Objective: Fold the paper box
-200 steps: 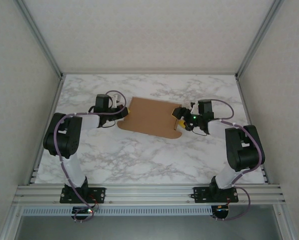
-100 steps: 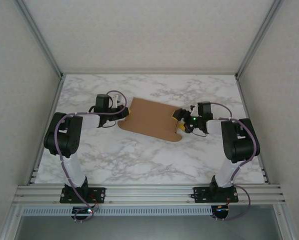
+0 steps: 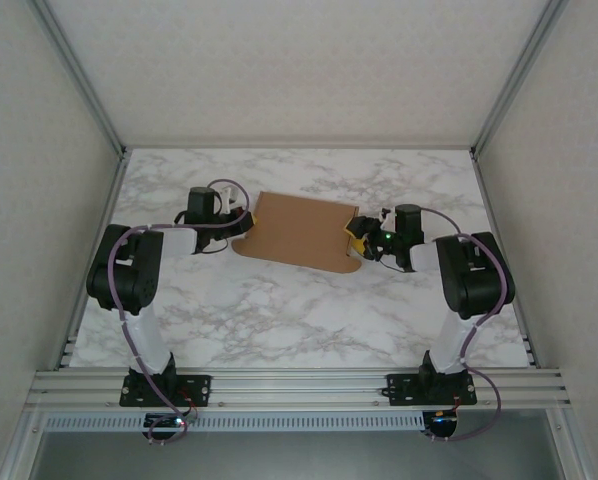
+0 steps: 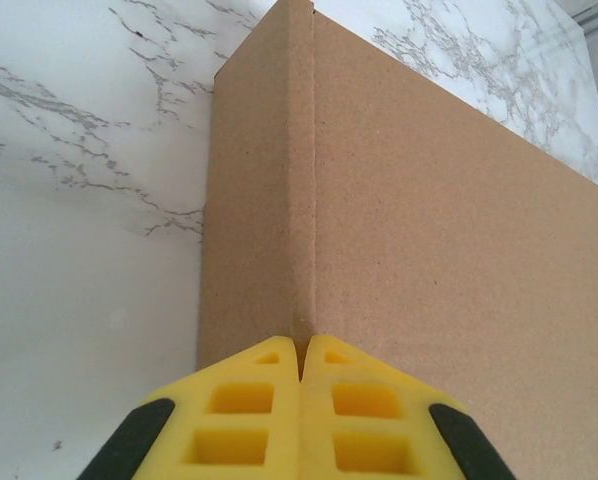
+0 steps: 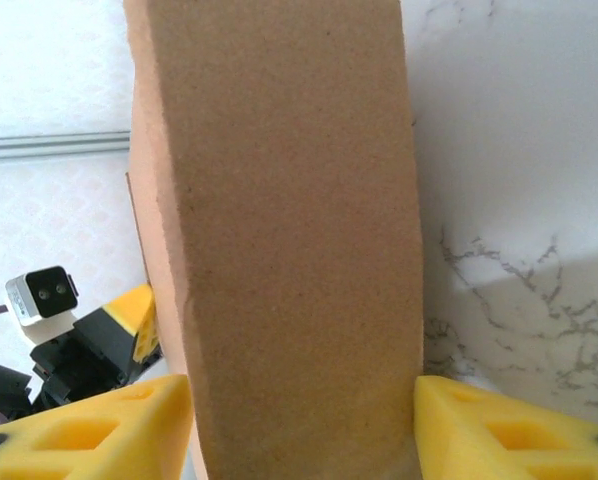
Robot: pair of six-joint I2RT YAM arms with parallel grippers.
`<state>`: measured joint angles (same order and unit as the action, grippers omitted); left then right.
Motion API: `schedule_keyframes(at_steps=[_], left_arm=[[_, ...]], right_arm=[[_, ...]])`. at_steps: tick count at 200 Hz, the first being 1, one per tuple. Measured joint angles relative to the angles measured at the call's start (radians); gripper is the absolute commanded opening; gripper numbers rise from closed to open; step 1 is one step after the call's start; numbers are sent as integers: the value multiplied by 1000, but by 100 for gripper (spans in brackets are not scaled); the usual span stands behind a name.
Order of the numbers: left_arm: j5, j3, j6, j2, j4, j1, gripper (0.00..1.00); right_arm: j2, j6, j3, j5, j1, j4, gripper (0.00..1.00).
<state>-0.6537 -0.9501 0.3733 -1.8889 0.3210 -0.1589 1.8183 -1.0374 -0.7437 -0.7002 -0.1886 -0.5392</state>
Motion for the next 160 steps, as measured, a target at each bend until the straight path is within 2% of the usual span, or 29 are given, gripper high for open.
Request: schedule_keyframes(at_steps=[14,44,68,104,122,160], left_arm=[[7,0,0,3,-4,2,3],[26,1,1,12,-15,5,27],[51,1,2,36,-73,4,38],[74,3,-11,105,-225,-3,44],[77,3,-19,149,-296,-18,46],[156,27,-42,286,-378,-35,46]], right_arm=[[-31,1,1,0,0,6,52],[-114,18,1,1,-9,28,45],[-185,62,1,15,-27,125,41],[-253,133,-15,26,-39,271,39],[-263,163,-35,26,-50,320,39],[-270,192,-51,23,-55,379,39]])
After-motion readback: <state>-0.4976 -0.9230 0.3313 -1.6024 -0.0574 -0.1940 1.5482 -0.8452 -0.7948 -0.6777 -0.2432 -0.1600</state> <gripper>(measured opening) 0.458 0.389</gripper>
